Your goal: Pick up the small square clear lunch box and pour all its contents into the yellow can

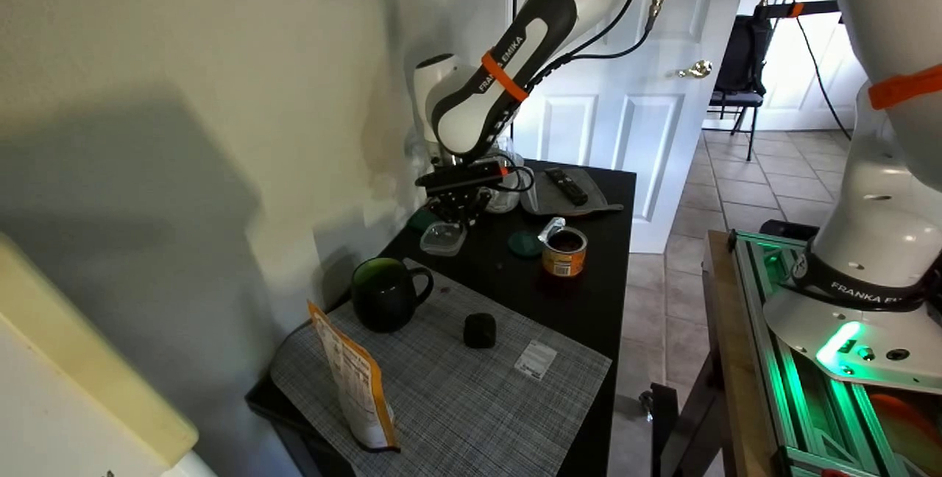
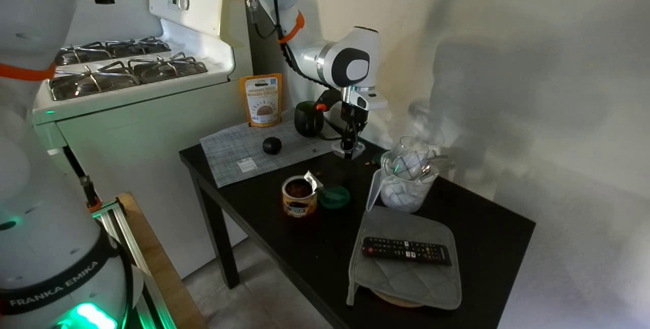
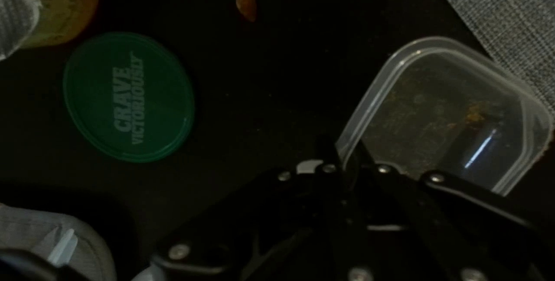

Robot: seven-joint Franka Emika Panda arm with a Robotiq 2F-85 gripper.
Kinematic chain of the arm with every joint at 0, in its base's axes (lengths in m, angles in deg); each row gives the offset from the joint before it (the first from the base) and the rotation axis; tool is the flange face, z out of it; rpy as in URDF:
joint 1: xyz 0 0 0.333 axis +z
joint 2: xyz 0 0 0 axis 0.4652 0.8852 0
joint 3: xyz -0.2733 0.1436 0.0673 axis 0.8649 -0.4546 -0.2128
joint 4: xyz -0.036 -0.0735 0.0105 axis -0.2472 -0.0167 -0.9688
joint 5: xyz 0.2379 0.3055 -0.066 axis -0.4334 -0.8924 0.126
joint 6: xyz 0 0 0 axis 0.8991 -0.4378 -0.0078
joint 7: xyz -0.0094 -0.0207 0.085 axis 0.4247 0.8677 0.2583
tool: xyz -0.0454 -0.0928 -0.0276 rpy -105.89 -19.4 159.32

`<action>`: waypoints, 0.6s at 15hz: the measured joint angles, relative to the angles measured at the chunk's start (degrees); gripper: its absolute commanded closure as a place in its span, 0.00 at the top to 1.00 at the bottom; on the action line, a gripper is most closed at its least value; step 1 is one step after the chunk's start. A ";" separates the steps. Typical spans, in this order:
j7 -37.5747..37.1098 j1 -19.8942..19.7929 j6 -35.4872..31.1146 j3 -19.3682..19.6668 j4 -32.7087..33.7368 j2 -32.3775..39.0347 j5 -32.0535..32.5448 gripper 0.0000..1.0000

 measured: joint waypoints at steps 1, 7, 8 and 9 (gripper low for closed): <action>0.29 0.00 0.00 0.04 0.41 0.59 -0.15 0.35; 1.43 0.21 0.91 0.45 1.50 1.95 -0.72 0.72; 1.54 0.23 0.93 0.45 1.49 1.84 -0.79 0.79; 1.84 0.30 0.93 0.45 1.46 1.55 -0.80 0.87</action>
